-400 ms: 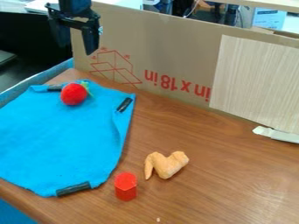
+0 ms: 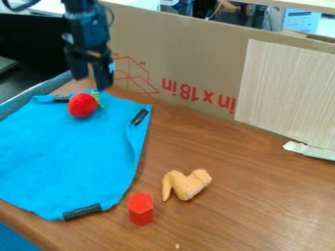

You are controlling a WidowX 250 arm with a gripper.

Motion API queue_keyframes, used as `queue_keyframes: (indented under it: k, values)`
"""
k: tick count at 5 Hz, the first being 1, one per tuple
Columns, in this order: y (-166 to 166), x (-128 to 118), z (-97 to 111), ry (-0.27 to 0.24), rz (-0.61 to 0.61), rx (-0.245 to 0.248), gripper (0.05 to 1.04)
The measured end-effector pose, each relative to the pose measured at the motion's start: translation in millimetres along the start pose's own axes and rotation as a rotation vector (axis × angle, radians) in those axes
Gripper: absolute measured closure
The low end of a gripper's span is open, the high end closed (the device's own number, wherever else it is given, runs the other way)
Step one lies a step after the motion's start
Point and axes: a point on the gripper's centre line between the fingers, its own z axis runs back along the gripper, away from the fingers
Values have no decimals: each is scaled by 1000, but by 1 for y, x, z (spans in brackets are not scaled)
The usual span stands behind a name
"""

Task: Fold the cloth from bottom right to top left

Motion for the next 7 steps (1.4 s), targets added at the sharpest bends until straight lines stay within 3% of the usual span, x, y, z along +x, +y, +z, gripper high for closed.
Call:
queue_keyframes:
  k: [1, 2, 3, 4, 6, 7]
  values:
    - [-6, -22, 1, -53, -171, -44, 83]
    - [-17, -43, -1, -103, -264, -75, 83]
    - [-36, -69, -13, -94, -322, -48, 83]
    - [-60, -89, -27, -78, -428, 31, 83]
    - [-76, -126, -46, -49, -574, 195, 83]
    - [-75, -125, -48, -50, -592, 207, 83]
